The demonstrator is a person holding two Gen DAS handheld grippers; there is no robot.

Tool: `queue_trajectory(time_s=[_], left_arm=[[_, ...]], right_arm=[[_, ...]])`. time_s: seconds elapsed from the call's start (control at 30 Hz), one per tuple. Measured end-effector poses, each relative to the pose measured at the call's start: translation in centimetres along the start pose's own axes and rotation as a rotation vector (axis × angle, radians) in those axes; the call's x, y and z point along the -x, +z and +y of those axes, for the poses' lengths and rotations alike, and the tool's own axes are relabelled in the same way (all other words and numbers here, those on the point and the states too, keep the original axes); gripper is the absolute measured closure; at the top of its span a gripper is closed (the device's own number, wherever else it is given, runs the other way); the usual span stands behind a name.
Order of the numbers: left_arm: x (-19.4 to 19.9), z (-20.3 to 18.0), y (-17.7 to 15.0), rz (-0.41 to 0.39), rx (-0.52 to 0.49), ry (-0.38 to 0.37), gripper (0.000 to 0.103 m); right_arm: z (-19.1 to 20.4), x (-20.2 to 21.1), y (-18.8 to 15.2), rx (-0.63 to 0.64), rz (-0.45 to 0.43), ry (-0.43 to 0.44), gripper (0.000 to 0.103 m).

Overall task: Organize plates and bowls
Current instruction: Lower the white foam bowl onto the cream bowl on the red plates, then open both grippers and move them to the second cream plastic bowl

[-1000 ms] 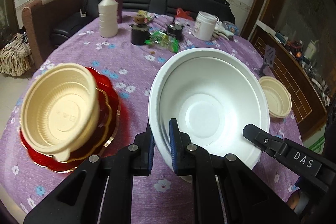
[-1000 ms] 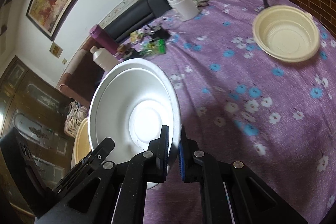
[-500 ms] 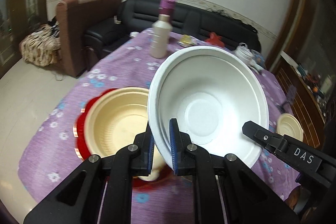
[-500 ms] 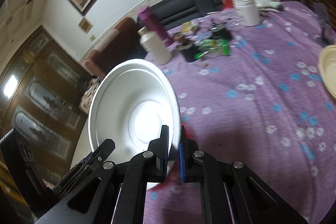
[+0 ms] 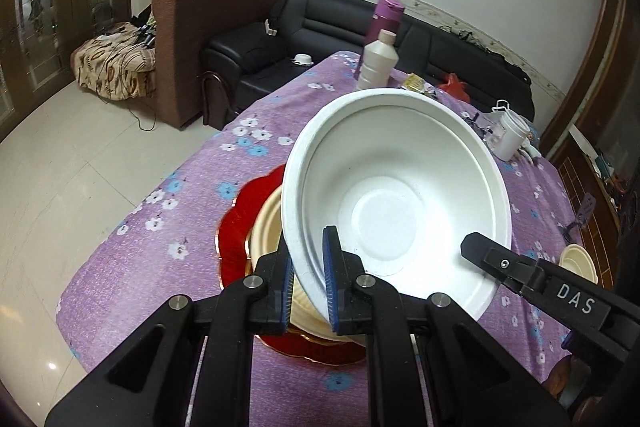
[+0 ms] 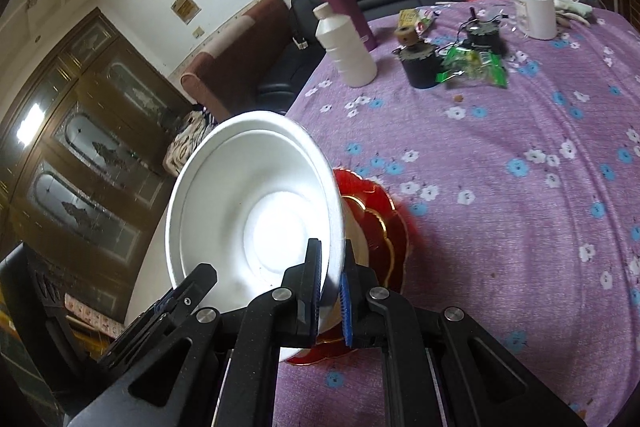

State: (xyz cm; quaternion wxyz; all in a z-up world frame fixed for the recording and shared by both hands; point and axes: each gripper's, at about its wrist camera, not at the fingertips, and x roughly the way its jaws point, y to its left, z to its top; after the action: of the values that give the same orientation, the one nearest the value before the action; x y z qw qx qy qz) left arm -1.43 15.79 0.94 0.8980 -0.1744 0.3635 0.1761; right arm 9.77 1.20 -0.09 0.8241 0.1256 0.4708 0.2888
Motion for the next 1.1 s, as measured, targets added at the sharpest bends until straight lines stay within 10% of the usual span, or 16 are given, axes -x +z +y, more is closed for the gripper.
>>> queue_trajectory(time_s=[0.87,0.97,1.03,1.1], left_arm=[[-2.4,1.7,-0.7,0.071,0.04,0.04,0.091],[-2.4,2.1,-0.6,0.066,0.08,0.038,0.082],[-2.0,2.5,-0.5,0.047,0.113,0.044,0.057],[-1.2,3.3,-0.4,-0.006,0.17,0.055,0.044]], right_arm=[[1.1,-3.4,-0.6,0.033,0.091,-0.039,0.091],[1.2,-3.6,-0.5,0.041,0.087,-0.05,0.089],[1.0,-3.6,-0.4,0.031,0.091,-0.051,0.083],[0.7,-3.2,-0.4,0.019,0.081,-0.03,0.061]])
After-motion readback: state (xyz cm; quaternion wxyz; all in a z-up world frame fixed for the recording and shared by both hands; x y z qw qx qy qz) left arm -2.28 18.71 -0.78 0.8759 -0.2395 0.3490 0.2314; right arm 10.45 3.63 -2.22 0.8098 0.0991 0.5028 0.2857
